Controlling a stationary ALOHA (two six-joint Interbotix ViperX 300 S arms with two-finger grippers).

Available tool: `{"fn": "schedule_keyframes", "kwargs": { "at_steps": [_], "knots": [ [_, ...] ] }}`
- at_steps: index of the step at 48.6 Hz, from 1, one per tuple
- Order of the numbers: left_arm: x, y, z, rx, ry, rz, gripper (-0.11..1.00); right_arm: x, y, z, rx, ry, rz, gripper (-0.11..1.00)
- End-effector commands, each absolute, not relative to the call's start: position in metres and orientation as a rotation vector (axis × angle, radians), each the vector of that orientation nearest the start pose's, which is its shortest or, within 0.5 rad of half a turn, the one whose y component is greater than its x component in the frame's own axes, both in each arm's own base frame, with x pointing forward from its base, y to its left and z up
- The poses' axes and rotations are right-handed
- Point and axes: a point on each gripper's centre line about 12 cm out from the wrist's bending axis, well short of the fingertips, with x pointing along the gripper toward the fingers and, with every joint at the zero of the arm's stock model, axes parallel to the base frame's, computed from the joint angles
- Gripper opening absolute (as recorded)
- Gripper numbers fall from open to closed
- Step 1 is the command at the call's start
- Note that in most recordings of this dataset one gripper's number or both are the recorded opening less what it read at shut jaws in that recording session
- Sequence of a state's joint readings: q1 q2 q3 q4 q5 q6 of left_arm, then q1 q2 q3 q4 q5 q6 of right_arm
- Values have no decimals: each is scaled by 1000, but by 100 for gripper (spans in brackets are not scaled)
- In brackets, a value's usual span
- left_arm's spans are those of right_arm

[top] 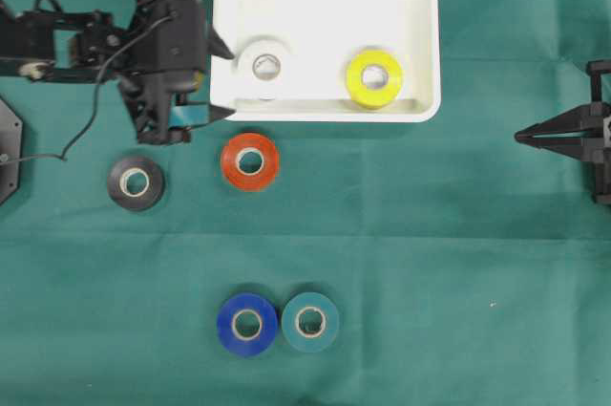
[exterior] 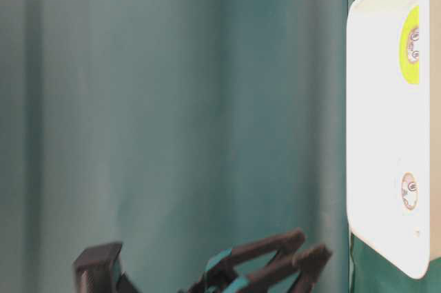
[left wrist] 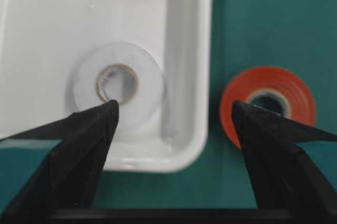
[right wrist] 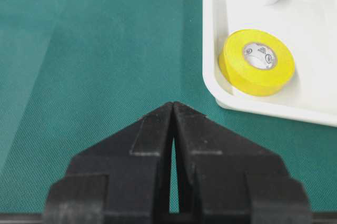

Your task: Put the tape into the white case with the left arm.

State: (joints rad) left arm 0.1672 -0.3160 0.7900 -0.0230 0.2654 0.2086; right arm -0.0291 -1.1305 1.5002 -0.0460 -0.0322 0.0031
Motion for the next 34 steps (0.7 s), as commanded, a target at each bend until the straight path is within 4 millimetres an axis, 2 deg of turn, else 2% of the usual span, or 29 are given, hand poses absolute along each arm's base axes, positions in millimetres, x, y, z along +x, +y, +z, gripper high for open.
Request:
{"fn": "schedule_keyframes", "kwargs": {
  "at_steps": [1,8,18,34],
  "knots": [
    [307,48,226,116,719,78,86,147,-4,166,-39,324,-20,-9],
    [299,44,224,118,721,70,86,148,-4,165,-39,326,-20,-9],
    [297,39,222,124,726,54,86,147,-4,166,-39,324,-20,-9],
    [286,6,218,161,747,-53,86,147,-4,165,-39,326,-20,-9]
  ]
}}
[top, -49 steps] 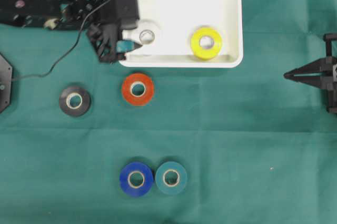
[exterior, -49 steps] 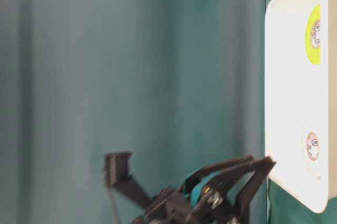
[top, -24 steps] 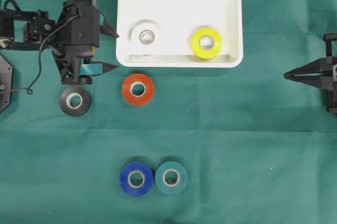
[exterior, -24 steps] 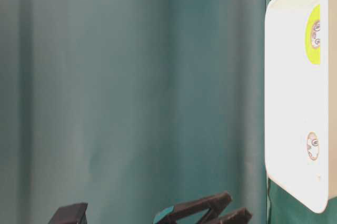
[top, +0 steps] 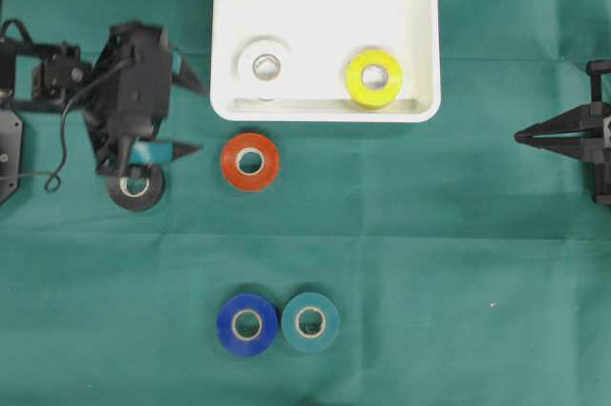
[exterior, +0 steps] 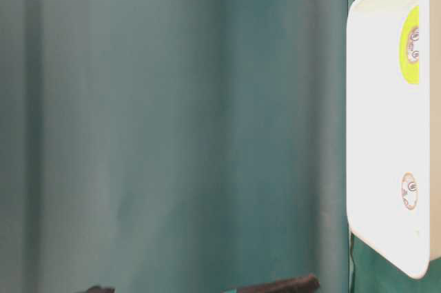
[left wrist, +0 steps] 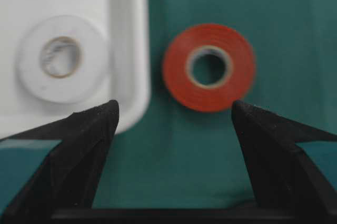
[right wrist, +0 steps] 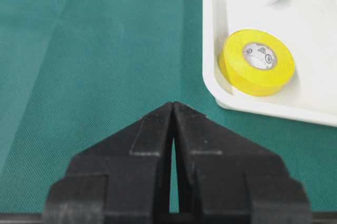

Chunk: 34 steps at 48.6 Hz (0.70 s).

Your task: Put the tape into the white case with the left arm.

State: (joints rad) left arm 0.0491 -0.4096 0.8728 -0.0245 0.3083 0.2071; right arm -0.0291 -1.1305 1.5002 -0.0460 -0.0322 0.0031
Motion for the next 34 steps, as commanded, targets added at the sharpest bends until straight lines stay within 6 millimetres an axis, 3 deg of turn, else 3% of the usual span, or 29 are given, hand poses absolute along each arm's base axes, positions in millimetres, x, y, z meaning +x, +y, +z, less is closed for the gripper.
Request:
{"fn": "schedule_keyframes", "kwargs": {
  "at_steps": [1,18,34],
  "knots": [
    [285,3,218,163,747,-61,86,147,-4,166,-39,324,-20,-9],
    [254,-29,220,205,707,-177,86,147,-4,165,-39,327,-21,-9],
    [232,-35,216,182,687,-199,86,148,-4,165,-39,326,-20,-9]
  ]
}}
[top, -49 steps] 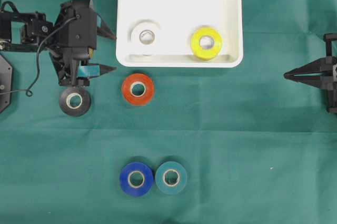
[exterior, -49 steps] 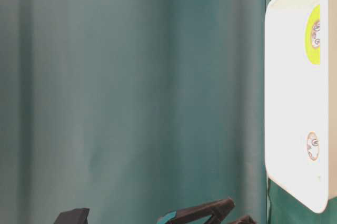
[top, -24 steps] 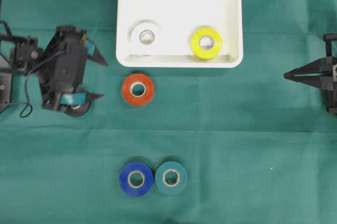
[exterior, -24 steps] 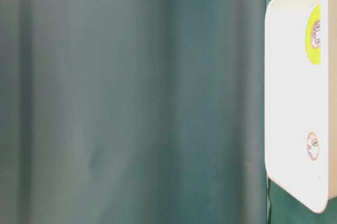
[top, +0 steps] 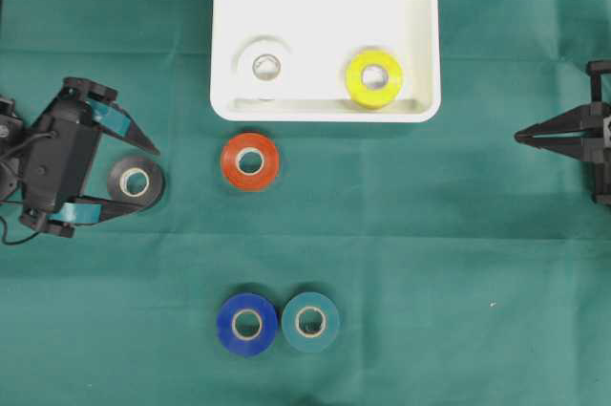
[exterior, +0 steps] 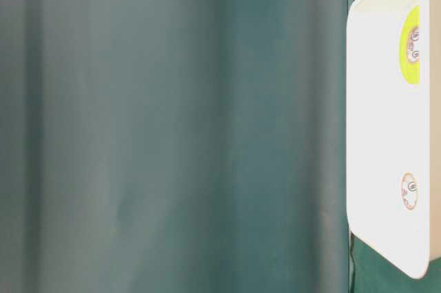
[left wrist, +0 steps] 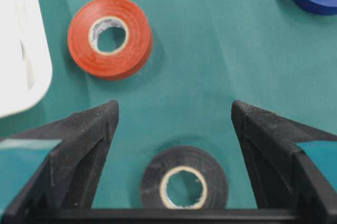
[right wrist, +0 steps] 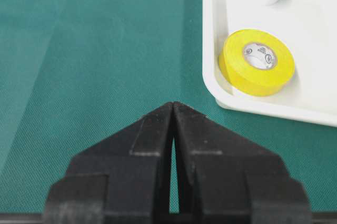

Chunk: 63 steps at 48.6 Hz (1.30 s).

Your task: Put the tape into the white case with the left arm.

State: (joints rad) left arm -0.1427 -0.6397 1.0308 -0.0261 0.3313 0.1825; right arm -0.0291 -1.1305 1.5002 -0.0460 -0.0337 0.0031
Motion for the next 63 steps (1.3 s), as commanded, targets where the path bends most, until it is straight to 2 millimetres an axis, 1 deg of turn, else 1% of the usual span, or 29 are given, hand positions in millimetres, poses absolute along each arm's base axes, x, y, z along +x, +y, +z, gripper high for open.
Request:
{"fn": "schedule_keyframes", "kwargs": {
  "at_steps": [1,9,38,45,51,56,63],
  "knots": [
    [231,-35,216,173,686,-196,86,147,-4,165,-39,326,-20,-9],
    [228,-35,213,157,694,-190,86,147,-4,166,-39,324,-20,-9],
    [230,-35,211,162,695,-190,86,147,-4,166,-39,324,-20,-9],
    [235,-36,212,160,685,-189,86,147,-4,166,-39,324,-20,-9],
    [241,-38,204,163,707,-194,86,148,-4,165,-39,326,-21,-9],
    [249,-43,197,171,737,-211,86,147,-4,166,-39,324,-20,-9],
    [262,-53,195,183,755,-239,85,147,-4,166,-39,324,-20,-9]
  ]
}}
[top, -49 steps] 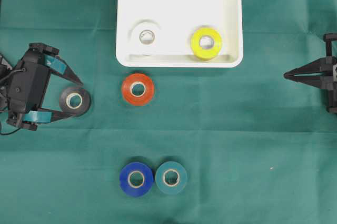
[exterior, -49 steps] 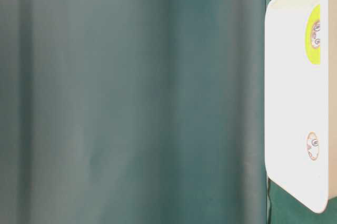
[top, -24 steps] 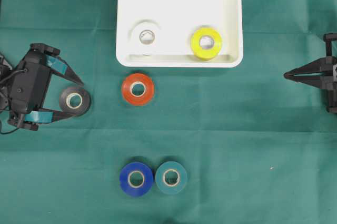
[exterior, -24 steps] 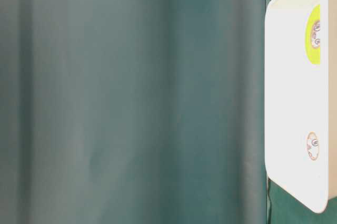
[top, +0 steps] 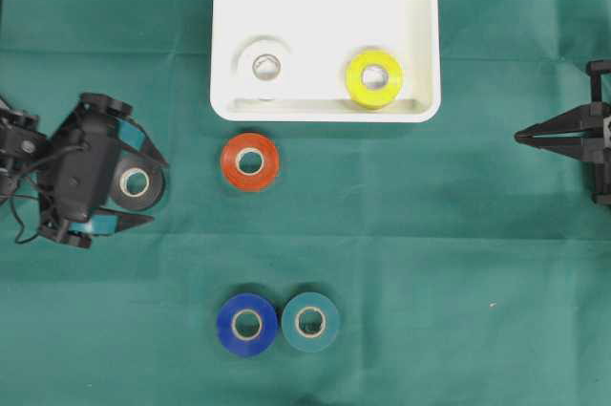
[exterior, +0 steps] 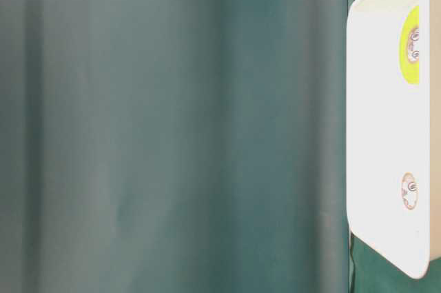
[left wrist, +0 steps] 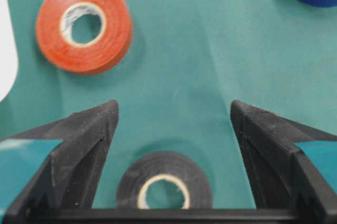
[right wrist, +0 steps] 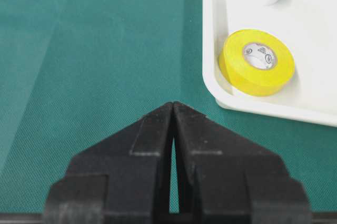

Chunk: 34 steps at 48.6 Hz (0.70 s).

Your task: Put the tape into the white case with the left arm.

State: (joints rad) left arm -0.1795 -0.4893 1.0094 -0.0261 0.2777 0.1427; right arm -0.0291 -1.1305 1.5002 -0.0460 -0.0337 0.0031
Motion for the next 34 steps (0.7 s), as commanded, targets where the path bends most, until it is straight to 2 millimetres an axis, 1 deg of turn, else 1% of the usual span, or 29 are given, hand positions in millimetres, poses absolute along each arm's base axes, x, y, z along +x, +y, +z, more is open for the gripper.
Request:
{"fn": "schedule_keyframes", "kwargs": {
  "at_steps": [1,19,26,34],
  "knots": [
    [264,-55,195,184,756,-243,85,148,-4,165,-39,326,-20,-9],
    [299,-94,183,218,787,-334,84,147,-4,165,-39,324,-20,-9],
    [314,-114,178,207,809,-362,84,148,-4,165,-39,324,-20,-9],
    [328,-128,172,178,827,-365,84,147,-4,165,-39,324,-20,-9]
  ]
}}
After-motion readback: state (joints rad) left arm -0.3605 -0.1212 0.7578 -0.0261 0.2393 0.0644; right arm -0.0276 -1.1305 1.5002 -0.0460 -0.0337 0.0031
